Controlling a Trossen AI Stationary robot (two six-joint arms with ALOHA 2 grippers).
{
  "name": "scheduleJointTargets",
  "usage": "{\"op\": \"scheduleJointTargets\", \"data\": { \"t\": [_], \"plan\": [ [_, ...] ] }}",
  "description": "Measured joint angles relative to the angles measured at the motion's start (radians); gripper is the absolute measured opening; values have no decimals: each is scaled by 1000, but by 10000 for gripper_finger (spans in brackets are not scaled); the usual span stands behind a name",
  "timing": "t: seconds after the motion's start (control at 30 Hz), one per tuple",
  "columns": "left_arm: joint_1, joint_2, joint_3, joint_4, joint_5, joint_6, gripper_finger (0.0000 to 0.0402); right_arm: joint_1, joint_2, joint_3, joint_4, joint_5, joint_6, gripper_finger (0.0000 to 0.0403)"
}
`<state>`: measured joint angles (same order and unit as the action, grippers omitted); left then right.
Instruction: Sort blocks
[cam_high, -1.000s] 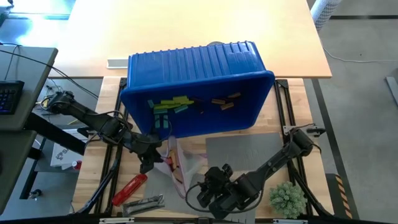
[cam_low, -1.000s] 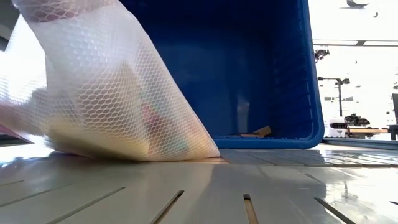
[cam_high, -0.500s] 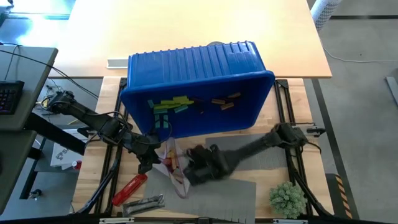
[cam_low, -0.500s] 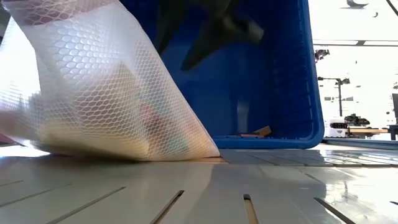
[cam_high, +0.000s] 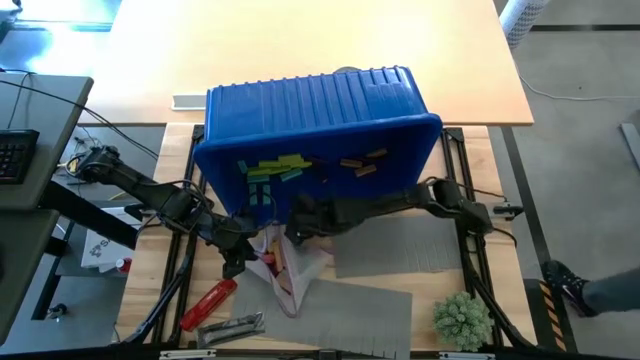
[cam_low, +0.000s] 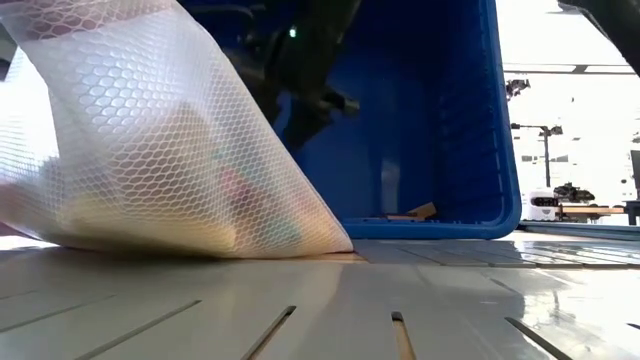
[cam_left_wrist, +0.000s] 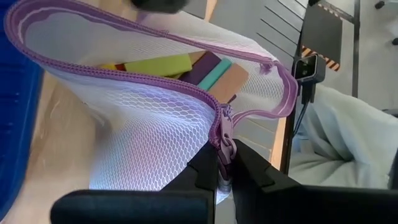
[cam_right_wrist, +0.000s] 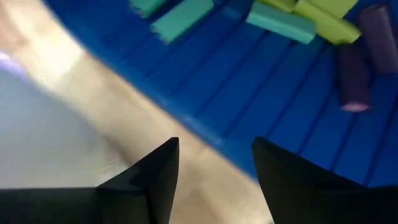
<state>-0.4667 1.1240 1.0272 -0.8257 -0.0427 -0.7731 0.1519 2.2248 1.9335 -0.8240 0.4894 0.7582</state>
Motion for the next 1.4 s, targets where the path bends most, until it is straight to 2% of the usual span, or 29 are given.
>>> {"op": "scheduleJointTargets", "data": {
  "t": [0.13,0.3,0.47,0.8,1.0,1.23,1.3,1.4],
  "plan": [
    [0,0,0,5,-7,-15,1,-50,20,0,-17,-2,-57,188],
    [0,0,0,8,-23,-40,1,-128,31,-2,-84,4,-33,188],
    [0,0,0,10,-42,-46,1,-221,31,-1,-86,-87,-51,188],
    [1,0,0,12,-47,-64,1,-357,94,-1,-110,-164,-58,188],
    [1,0,0,15,-51,-63,1,-388,161,4,-85,-191,-62,188],
    [0,2,0,13,-58,-62,1,-388,174,4,-30,-202,-85,187],
    [0,2,0,12,-64,-62,1,-391,175,3,-30,-218,-90,178],
    [0,2,0,12,-65,-62,1,-394,175,3,-26,-237,-106,143]
  ]
}}
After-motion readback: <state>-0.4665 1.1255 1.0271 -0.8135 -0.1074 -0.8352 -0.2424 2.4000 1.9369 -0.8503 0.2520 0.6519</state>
